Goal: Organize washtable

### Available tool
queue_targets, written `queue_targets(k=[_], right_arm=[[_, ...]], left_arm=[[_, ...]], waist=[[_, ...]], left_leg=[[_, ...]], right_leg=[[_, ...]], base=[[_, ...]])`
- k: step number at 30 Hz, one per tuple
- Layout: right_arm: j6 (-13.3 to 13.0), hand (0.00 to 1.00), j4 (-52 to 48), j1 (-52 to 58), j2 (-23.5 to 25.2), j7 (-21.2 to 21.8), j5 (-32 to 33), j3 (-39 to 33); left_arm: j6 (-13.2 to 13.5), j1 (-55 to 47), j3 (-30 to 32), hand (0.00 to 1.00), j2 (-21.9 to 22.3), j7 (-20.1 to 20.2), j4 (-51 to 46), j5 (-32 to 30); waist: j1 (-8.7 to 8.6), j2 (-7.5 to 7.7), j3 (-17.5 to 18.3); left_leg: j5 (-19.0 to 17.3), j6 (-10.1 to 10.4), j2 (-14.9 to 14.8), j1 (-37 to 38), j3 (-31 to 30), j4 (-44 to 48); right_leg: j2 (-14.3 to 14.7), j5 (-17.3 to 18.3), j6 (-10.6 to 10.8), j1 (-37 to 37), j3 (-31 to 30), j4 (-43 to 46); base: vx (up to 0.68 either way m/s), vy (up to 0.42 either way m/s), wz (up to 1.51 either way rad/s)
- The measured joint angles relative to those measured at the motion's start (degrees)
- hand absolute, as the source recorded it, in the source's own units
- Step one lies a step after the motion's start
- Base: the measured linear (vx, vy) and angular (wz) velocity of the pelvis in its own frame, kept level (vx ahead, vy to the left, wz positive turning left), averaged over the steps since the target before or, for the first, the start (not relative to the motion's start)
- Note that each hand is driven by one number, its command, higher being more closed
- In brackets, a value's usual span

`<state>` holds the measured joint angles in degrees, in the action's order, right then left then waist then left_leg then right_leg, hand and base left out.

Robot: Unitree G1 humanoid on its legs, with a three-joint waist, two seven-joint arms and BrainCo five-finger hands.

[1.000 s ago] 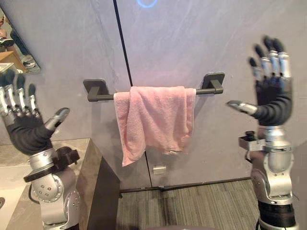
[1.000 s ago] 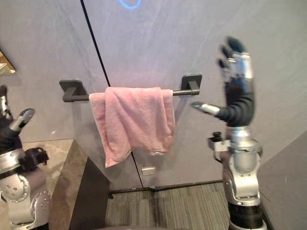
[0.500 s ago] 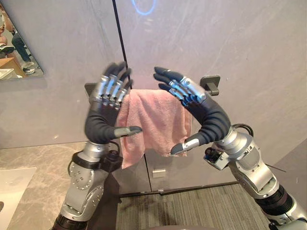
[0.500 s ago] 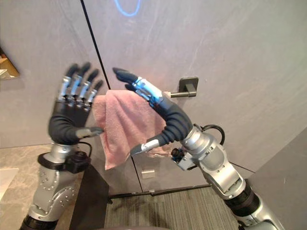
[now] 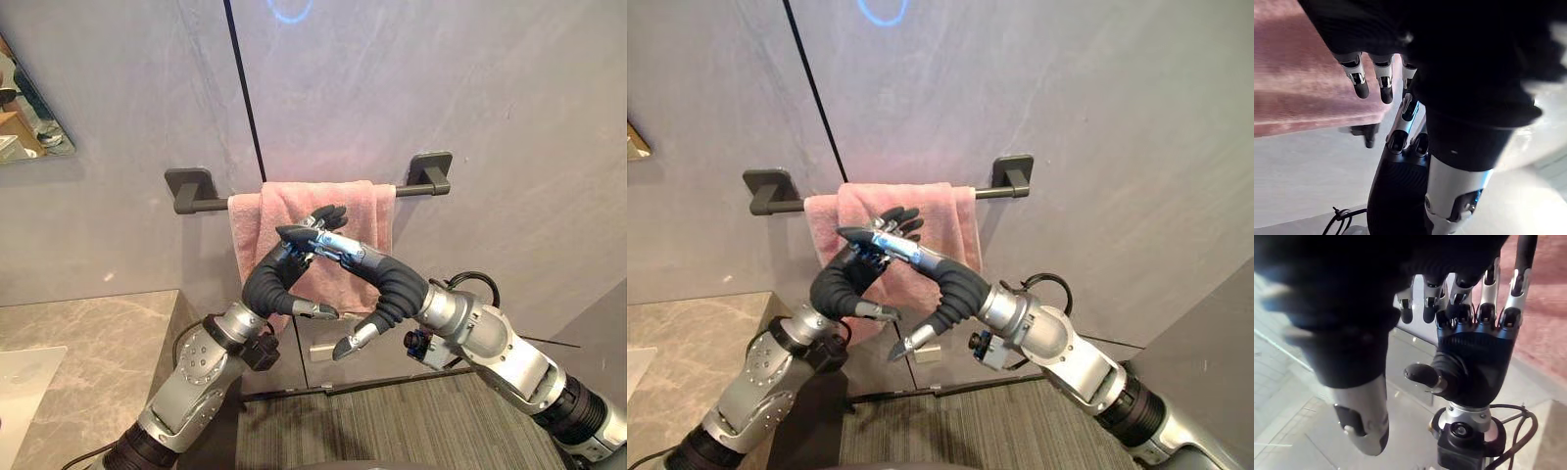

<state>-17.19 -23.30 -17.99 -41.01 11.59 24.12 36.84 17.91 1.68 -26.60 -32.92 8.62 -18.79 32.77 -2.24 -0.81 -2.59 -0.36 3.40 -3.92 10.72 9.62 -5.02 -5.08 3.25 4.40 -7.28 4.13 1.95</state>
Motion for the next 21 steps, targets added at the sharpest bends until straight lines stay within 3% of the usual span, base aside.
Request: queue_targets(k=[6, 14, 21], right_arm=[[1.1, 0.00, 6.8, 1.9, 2.5, 1.2, -2.2, 1.7], [1.4, 0.00, 16.6, 3.4, 9.0, 1.2, -6.2, 2.4], [1.8, 0.00, 23.1, 3.7, 14.4, 1.0, -11.5, 2.0]], left_arm=[[-2.7, 0.0, -2.1, 0.00, 0.6, 0.0, 6.5, -2.0], [-5.6, 0.0, -1.8, 0.00, 5.9, -0.7, 15.3, -6.6], [-6.3, 0.0, -0.1, 0.00, 8.7, -1.3, 21.4, -11.2]], waist=[[0.03, 0.04, 0.0], [0.08, 0.08, -0.1], [0.09, 0.98, -0.2]], left_leg=[[0.0, 0.0, 0.0, -0.6, 0.0, 0.0], [0.1, 0.0, 0.0, -2.3, -0.2, -0.1], [0.1, 0.0, -0.1, -4.2, -0.8, 0.2]], right_leg=[[0.0, 0.0, 0.0, 0.6, 0.1, 0.0], [0.0, 0.0, 0.0, 2.3, 0.4, 0.0], [0.0, 0.2, -0.1, 3.6, 0.6, -0.1]], base=[[0.00, 0.000, 0.00], [0.00, -0.002, 0.00], [0.01, -0.014, 0.04]])
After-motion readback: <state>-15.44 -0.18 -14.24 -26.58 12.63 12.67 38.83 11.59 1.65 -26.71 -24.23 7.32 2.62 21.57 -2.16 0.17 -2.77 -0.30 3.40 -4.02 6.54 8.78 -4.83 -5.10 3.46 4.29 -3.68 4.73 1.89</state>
